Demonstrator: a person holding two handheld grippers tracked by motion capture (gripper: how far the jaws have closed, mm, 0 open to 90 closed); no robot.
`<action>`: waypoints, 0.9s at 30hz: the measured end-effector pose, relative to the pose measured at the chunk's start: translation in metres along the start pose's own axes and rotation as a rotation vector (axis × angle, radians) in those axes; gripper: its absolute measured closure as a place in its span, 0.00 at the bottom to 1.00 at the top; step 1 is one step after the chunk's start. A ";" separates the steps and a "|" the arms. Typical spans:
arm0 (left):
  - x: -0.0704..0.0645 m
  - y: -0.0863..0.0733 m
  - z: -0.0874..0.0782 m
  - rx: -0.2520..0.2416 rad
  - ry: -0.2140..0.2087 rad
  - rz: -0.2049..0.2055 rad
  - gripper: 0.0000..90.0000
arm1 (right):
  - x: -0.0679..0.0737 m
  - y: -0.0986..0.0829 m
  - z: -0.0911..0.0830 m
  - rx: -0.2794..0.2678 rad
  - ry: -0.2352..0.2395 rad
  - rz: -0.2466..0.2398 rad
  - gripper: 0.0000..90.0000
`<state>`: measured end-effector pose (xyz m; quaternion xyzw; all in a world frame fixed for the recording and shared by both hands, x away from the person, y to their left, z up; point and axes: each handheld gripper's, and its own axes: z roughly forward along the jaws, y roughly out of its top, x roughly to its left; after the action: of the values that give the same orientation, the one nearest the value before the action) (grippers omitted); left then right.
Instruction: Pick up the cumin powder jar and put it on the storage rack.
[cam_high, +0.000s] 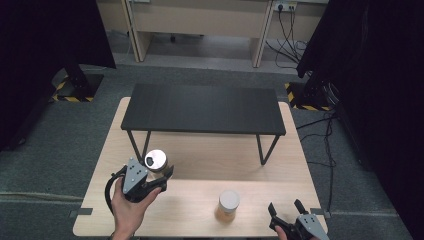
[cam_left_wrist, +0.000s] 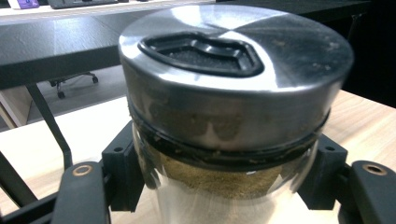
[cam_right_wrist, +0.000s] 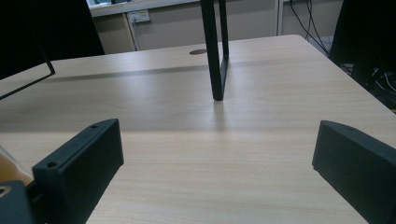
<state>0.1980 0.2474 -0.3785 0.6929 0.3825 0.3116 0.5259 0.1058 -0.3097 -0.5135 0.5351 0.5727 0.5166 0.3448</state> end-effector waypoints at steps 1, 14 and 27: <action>0.001 0.002 0.000 0.001 0.000 -0.002 0.34 | 0.000 0.000 0.000 0.001 0.000 0.000 0.02; 0.006 0.037 0.002 0.007 0.010 0.028 0.34 | 0.000 0.000 0.001 0.005 0.003 0.004 0.02; 0.016 0.067 0.005 0.003 0.031 0.040 0.34 | -0.001 0.000 0.001 0.008 0.006 0.000 0.02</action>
<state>0.2235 0.2486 -0.3146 0.6962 0.3769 0.3322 0.5127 0.1072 -0.3099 -0.5136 0.5347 0.5758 0.5159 0.3410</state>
